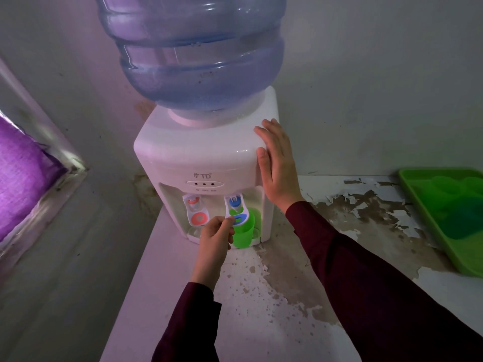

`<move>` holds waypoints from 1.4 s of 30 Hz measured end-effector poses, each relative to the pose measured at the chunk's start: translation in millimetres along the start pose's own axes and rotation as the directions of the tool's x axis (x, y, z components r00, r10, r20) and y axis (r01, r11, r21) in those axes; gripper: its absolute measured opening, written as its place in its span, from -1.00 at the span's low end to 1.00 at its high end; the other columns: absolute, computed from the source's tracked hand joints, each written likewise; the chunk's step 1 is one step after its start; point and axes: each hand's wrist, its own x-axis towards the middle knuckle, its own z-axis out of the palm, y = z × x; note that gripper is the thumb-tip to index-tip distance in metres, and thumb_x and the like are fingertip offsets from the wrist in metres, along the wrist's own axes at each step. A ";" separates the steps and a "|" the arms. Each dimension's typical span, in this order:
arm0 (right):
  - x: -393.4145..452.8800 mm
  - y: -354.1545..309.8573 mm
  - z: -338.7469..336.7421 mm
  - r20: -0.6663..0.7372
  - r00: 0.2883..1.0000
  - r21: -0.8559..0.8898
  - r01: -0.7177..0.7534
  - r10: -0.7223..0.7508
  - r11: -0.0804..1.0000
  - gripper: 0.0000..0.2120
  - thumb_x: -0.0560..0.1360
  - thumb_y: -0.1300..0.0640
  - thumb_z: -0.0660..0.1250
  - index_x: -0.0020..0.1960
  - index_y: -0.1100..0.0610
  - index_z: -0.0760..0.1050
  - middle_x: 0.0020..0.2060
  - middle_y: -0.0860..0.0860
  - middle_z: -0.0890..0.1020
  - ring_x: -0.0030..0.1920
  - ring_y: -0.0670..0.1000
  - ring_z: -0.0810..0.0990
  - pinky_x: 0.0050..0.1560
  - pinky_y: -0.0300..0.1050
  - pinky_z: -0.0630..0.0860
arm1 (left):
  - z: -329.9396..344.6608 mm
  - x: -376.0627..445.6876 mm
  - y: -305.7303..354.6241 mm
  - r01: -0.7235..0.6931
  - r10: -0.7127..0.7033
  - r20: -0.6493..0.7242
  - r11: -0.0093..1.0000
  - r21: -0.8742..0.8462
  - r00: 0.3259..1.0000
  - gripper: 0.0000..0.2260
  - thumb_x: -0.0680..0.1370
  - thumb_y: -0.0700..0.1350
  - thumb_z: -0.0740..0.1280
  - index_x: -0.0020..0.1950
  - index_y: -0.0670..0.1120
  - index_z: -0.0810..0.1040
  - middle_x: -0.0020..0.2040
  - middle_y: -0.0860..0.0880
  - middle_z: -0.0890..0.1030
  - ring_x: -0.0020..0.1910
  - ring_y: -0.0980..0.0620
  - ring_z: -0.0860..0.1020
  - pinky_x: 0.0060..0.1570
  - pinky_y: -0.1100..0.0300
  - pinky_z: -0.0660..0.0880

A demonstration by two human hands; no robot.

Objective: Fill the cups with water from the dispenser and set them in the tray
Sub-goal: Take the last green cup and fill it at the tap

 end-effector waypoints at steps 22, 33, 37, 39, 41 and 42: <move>-0.8 2.2 1.1 -0.001 1.000 0.013 -0.005 0.005 1.000 -0.61 0.62 0.14 0.05 0.34 0.30 0.42 0.37 0.22 0.40 0.46 0.16 0.26 0.48 0.03 0.23 | 18.3 26.0 -68.4 -0.204 0.210 0.005 0.946 0.252 0.978 -0.28 0.35 -0.02 0.53 0.41 -0.08 0.26 0.26 0.01 0.47 0.18 0.14 0.49 0.11 0.28 0.46; -105.0 12.4 -7.1 0.163 0.940 0.083 -0.316 0.300 0.945 -0.38 0.59 0.15 0.17 0.55 -0.06 -0.03 0.54 -0.07 0.11 0.53 -0.11 0.10 0.52 -0.19 0.11 | 15.2 18.0 -71.9 -0.107 0.104 0.034 0.989 0.097 0.994 -0.46 0.29 -0.19 0.58 0.18 -0.03 0.45 0.03 0.03 0.61 -0.02 0.13 0.60 -0.25 0.36 0.54; -176.1 28.6 -14.0 0.407 0.747 0.076 -0.600 0.525 0.796 -0.23 0.50 0.21 0.35 0.48 -0.26 0.00 0.43 -0.22 0.21 0.43 -0.21 0.21 0.31 -0.48 0.23 | 19.1 2.0 -78.9 -0.092 0.081 0.078 0.984 0.154 0.994 -0.46 0.28 -0.14 0.58 0.17 0.00 0.44 0.03 0.07 0.57 0.00 0.14 0.56 -0.28 0.40 0.52; -196.8 31.4 -15.6 0.504 0.653 0.046 -0.674 0.565 0.737 -0.22 0.46 0.11 0.41 0.48 -0.26 0.03 0.46 -0.21 0.22 0.41 -0.20 0.24 0.36 -0.36 0.25 | 23.1 -5.6 -82.4 -0.089 0.070 0.100 0.976 0.200 0.993 -0.45 0.27 -0.11 0.59 0.17 0.03 0.42 0.03 0.08 0.56 0.01 0.15 0.55 -0.24 0.35 0.55; -205.0 29.8 -20.9 0.521 0.641 0.098 -0.700 0.563 0.707 -0.25 0.40 -0.02 0.46 0.39 -0.39 0.11 0.39 -0.35 0.32 0.31 -0.34 0.33 0.27 -0.40 0.33 | 31.9 -13.9 -85.9 -0.106 0.077 0.134 0.968 0.227 0.988 -0.44 0.28 -0.11 0.59 0.17 0.05 0.41 0.04 0.08 0.56 0.02 0.17 0.55 -0.20 0.32 0.56; -205.4 27.7 -23.7 0.515 0.657 0.143 -0.699 0.551 0.700 -0.30 0.36 -0.06 0.48 0.30 -0.48 0.16 0.28 -0.46 0.39 0.23 -0.41 0.39 0.16 -0.50 0.36 | 36.6 -18.0 -86.4 -0.120 0.086 0.153 0.966 0.230 0.984 -0.44 0.28 -0.11 0.58 0.18 0.06 0.41 0.05 0.09 0.56 0.02 0.19 0.54 -0.19 0.35 0.55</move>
